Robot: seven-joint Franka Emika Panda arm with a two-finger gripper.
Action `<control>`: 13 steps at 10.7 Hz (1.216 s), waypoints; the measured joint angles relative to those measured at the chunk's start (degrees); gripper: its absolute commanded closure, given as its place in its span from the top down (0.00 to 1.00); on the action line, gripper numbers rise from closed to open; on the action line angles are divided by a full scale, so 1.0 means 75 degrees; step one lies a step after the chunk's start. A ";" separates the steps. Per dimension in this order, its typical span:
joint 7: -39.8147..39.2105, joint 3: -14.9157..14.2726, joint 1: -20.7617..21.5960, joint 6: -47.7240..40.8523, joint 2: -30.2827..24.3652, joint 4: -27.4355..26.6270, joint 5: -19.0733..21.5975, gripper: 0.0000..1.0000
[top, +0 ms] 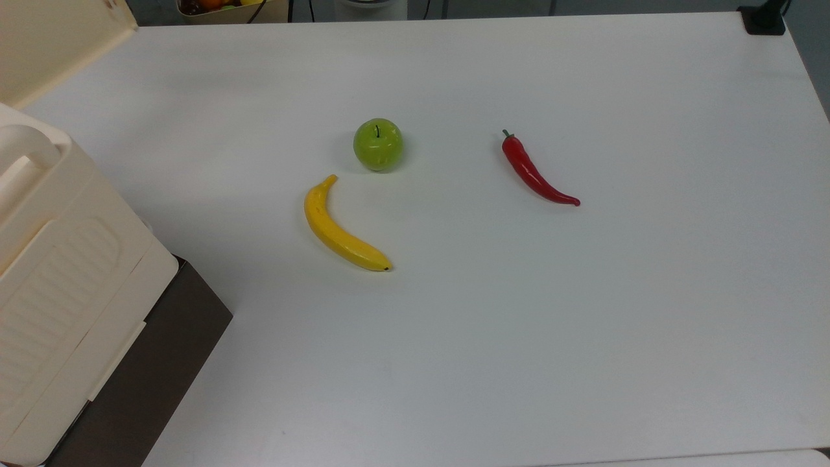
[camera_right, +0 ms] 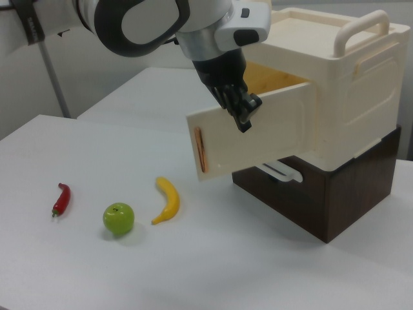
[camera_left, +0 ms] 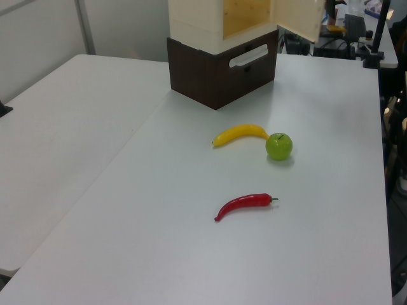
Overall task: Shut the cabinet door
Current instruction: 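Push the open door with the gripper, swinging it shut against the cabinet, then withdraw the gripper away from the closed door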
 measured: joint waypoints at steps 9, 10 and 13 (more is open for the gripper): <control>-0.0035 0.1119 0.0518 0.1554 0.0677 -0.0030 0.0442 0.01; -0.0035 0.1239 0.0517 0.1937 0.0795 -0.0029 0.0442 0.01; -0.0035 0.1369 0.0516 0.3109 0.1105 -0.0028 0.0442 0.01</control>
